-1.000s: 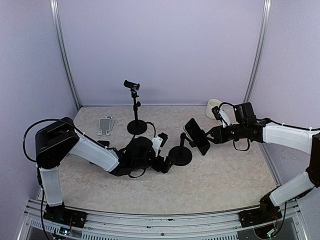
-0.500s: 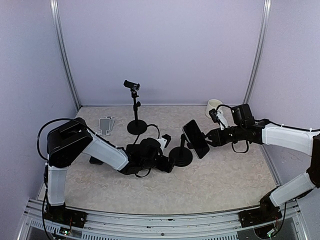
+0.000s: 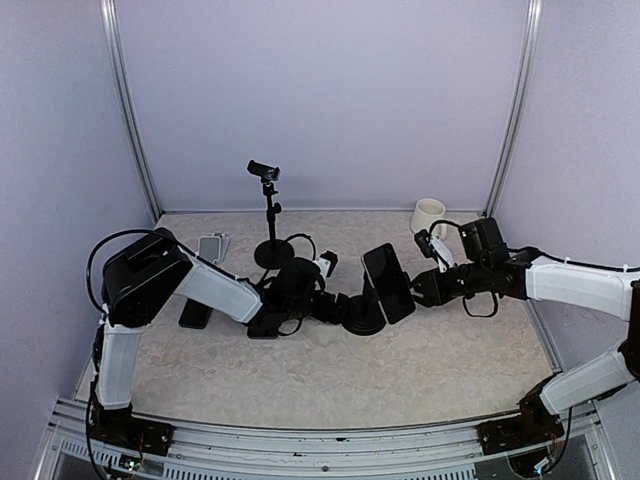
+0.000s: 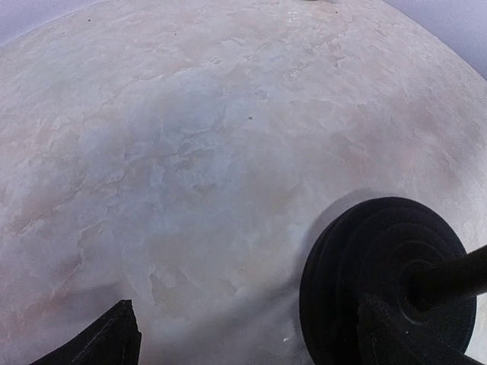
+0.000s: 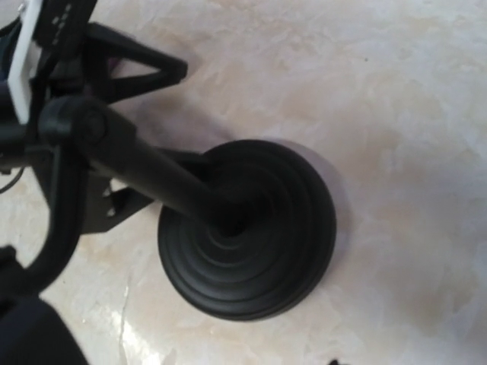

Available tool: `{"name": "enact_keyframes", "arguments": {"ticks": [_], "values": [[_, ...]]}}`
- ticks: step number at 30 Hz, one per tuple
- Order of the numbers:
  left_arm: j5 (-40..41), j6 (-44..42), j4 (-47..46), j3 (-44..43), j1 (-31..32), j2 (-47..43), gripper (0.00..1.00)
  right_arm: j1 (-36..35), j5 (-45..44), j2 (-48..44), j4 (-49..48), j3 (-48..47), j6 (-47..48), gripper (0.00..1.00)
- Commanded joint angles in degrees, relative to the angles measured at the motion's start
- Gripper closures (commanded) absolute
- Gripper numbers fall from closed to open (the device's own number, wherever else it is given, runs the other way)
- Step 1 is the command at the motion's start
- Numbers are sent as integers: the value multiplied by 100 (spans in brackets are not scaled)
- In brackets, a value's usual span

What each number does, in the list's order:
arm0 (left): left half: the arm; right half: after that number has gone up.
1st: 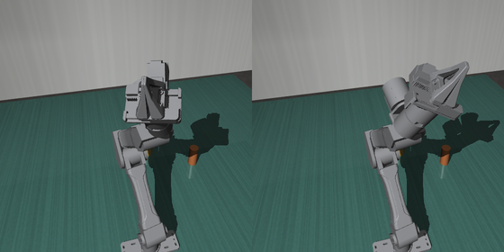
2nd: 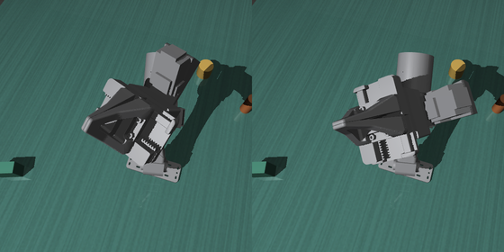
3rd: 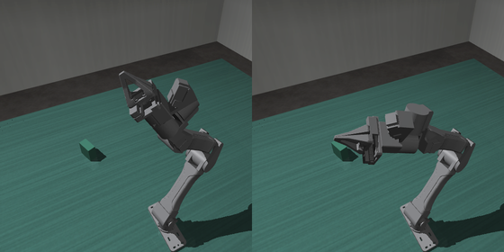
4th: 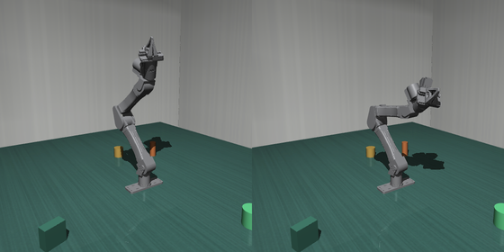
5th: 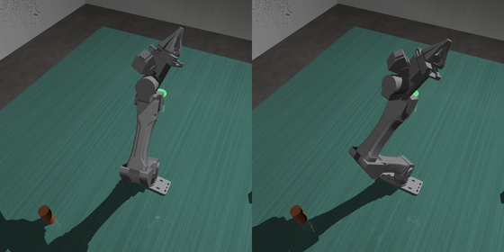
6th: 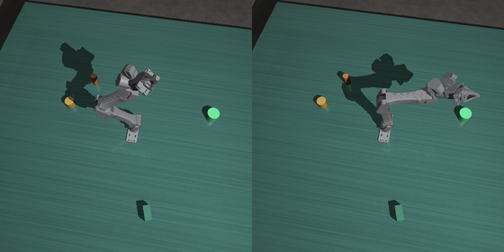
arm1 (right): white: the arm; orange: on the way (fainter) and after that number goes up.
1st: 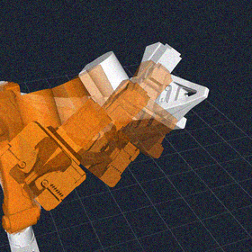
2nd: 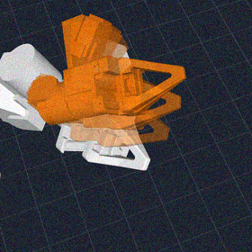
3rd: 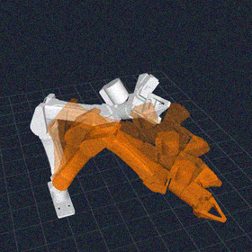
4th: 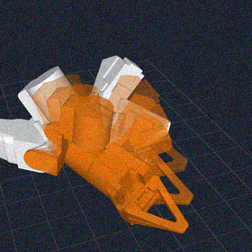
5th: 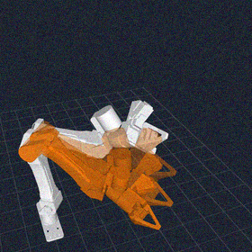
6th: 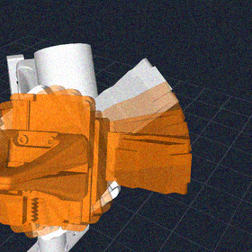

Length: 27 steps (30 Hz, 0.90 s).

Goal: Remove the phone from the phone stand

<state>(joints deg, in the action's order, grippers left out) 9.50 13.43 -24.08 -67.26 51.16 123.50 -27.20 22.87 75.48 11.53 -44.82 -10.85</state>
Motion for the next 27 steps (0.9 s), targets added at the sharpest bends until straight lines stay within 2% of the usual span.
{"name": "enact_keyframes", "arguments": {"ticks": [1, 12, 21, 23, 27], "values": [[-158, -182, 325, -351, -71, 307, 3, -155, 7, -192, 96, 94, -97, 53], [-362, -285, 501, -755, -270, 560, 4, -347, 283, -444, 76, 215, -190, 51], [-413, -469, 699, -899, -403, 314, 3, -391, 376, -516, 277, 276, -95, 49], [-395, -475, 704, -829, -405, 201, 2, -391, 380, -582, 325, 300, -66, 47], [-337, -481, 652, -575, -405, -110, 2, -259, 68, -816, 792, 149, 66, 37]]}}
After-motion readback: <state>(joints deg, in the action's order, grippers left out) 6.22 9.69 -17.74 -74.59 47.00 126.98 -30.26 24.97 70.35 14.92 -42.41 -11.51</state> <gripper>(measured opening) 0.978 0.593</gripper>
